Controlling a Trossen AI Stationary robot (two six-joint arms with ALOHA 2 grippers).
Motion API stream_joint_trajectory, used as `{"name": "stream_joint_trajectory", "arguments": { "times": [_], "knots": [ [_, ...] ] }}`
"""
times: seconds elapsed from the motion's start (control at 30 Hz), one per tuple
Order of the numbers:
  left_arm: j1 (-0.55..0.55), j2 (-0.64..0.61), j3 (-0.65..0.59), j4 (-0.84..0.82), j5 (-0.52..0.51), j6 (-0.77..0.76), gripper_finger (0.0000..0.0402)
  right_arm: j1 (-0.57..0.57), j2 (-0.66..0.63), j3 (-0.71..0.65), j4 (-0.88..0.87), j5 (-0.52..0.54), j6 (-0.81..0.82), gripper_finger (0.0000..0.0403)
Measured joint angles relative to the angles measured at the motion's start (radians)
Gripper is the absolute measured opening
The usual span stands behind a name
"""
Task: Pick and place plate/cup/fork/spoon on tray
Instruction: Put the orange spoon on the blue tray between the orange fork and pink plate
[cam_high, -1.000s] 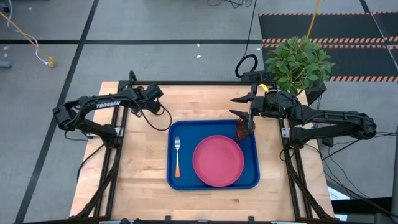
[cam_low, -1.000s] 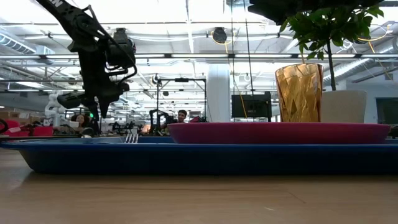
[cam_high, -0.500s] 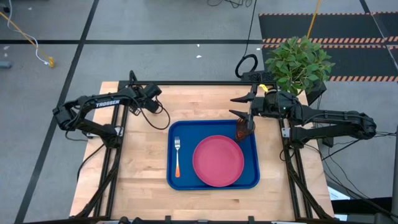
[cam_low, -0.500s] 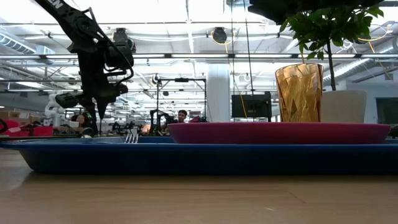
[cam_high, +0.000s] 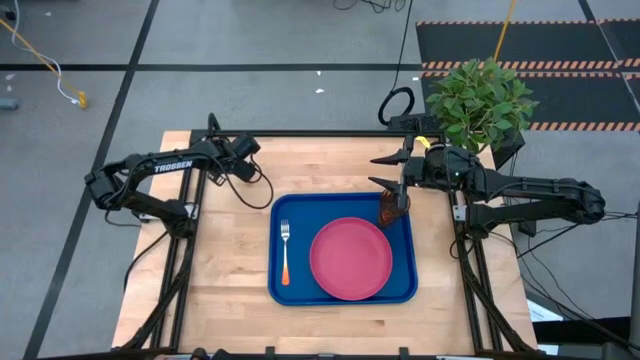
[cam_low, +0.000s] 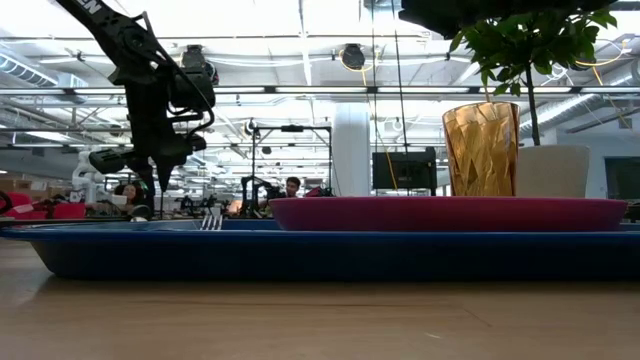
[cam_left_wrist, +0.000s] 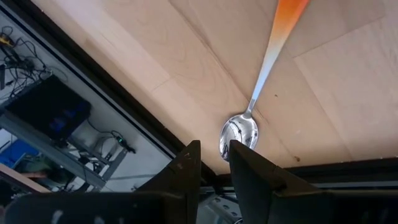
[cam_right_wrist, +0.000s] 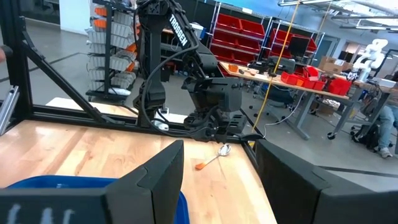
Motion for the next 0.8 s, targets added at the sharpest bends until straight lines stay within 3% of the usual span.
{"name": "stream_joint_trajectory", "arguments": {
  "times": [0.5,0.8],
  "knots": [
    [0.057,0.004,0.0,0.0,0.019,0.109,0.0088,0.0,0.0,0.0,0.002,0.006,0.003,0.0192],
    [0.026,0.024,0.0,0.037,0.027,0.152,0.0088,0.0,0.0,0.0,-0.027,0.005,0.064,0.0192]
  ]
}}
